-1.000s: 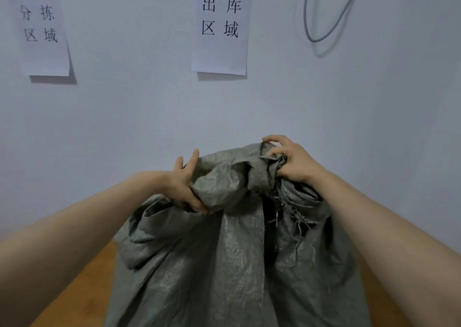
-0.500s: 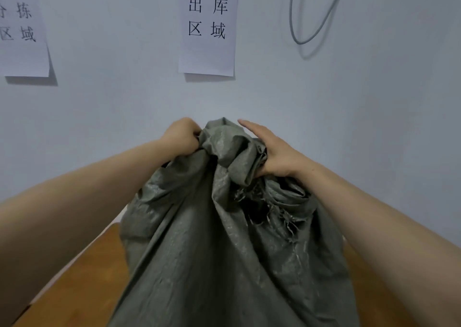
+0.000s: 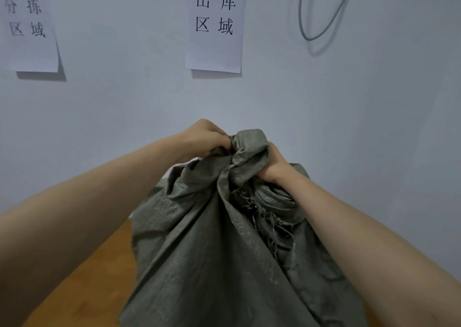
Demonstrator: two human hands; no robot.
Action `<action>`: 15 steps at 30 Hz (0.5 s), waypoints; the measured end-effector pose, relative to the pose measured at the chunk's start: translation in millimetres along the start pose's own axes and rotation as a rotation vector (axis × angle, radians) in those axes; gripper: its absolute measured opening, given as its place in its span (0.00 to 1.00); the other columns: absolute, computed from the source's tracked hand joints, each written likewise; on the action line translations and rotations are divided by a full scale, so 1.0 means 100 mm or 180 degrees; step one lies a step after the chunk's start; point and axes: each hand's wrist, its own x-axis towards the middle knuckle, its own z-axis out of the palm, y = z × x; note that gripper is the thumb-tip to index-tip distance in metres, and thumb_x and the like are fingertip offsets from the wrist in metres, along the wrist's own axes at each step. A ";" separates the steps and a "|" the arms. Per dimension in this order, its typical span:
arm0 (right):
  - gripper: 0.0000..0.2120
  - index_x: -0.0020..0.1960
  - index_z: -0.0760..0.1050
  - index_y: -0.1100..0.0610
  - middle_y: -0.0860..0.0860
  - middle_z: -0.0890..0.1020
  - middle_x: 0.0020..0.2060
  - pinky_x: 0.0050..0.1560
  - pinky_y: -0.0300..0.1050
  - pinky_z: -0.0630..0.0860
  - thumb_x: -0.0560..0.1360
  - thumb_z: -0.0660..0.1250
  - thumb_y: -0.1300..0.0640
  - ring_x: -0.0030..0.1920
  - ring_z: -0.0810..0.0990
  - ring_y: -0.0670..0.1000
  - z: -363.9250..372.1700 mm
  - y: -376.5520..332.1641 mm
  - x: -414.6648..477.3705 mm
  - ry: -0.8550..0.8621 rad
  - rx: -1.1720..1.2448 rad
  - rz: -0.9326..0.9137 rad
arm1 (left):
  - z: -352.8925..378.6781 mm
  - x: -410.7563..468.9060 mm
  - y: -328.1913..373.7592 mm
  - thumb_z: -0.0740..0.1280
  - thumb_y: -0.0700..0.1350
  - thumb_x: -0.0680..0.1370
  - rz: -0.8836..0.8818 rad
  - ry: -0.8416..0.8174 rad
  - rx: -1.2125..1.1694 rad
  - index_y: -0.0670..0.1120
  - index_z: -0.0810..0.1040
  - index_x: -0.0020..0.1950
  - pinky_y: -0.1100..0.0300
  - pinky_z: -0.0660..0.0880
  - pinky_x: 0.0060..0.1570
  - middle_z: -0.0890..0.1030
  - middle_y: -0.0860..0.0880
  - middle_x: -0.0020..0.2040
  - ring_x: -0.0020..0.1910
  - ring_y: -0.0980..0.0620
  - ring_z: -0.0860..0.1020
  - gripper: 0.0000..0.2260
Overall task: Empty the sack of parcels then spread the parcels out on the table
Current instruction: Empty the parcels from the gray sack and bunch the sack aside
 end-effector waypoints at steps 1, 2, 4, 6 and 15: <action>0.14 0.63 0.70 0.70 0.61 0.76 0.59 0.35 0.18 0.63 0.78 0.61 0.69 0.51 0.66 0.46 -0.01 0.08 0.00 -0.0042 -0.0119 0.0056 | -0.11 -0.04 -0.02 0.70 0.42 0.72 -0.0059 -0.0246 -0.0238 0.44 0.81 0.54 0.54 0.74 0.57 0.81 0.45 0.51 0.52 0.49 0.78 0.11; 0.12 0.60 0.72 0.71 0.63 0.77 0.57 0.35 0.18 0.62 0.78 0.60 0.68 0.51 0.66 0.46 0.00 0.13 0.03 0.0034 -0.0253 0.0127 | -0.22 -0.08 -0.05 0.71 0.46 0.72 -0.0103 -0.0483 -0.0119 0.48 0.76 0.62 0.51 0.70 0.65 0.77 0.48 0.61 0.61 0.50 0.75 0.19; 0.10 0.57 0.74 0.71 0.60 0.78 0.51 0.36 0.23 0.65 0.78 0.61 0.68 0.49 0.68 0.46 -0.05 0.16 -0.05 -0.0019 -0.0147 0.0333 | -0.39 -0.16 -0.11 0.75 0.55 0.67 -0.0457 -0.0864 0.0692 0.55 0.62 0.74 0.46 0.64 0.70 0.64 0.52 0.74 0.73 0.50 0.63 0.38; 0.08 0.55 0.74 0.65 0.54 0.74 0.46 0.36 0.26 0.66 0.77 0.61 0.70 0.43 0.71 0.41 -0.07 0.18 -0.10 0.0059 0.0069 0.0349 | -0.41 -0.26 -0.19 0.75 0.59 0.65 -0.1096 -0.1163 0.1305 0.57 0.53 0.77 0.44 0.68 0.67 0.54 0.51 0.77 0.76 0.46 0.56 0.47; 0.06 0.52 0.76 0.60 0.53 0.78 0.49 0.45 0.40 0.66 0.77 0.64 0.61 0.49 0.73 0.50 -0.06 0.25 -0.15 0.0035 -0.0980 -0.0008 | 0.04 -0.26 -0.38 0.78 0.65 0.53 -0.1071 -0.1735 -0.0024 0.46 0.76 0.60 0.49 0.76 0.58 0.76 0.44 0.61 0.58 0.44 0.78 0.41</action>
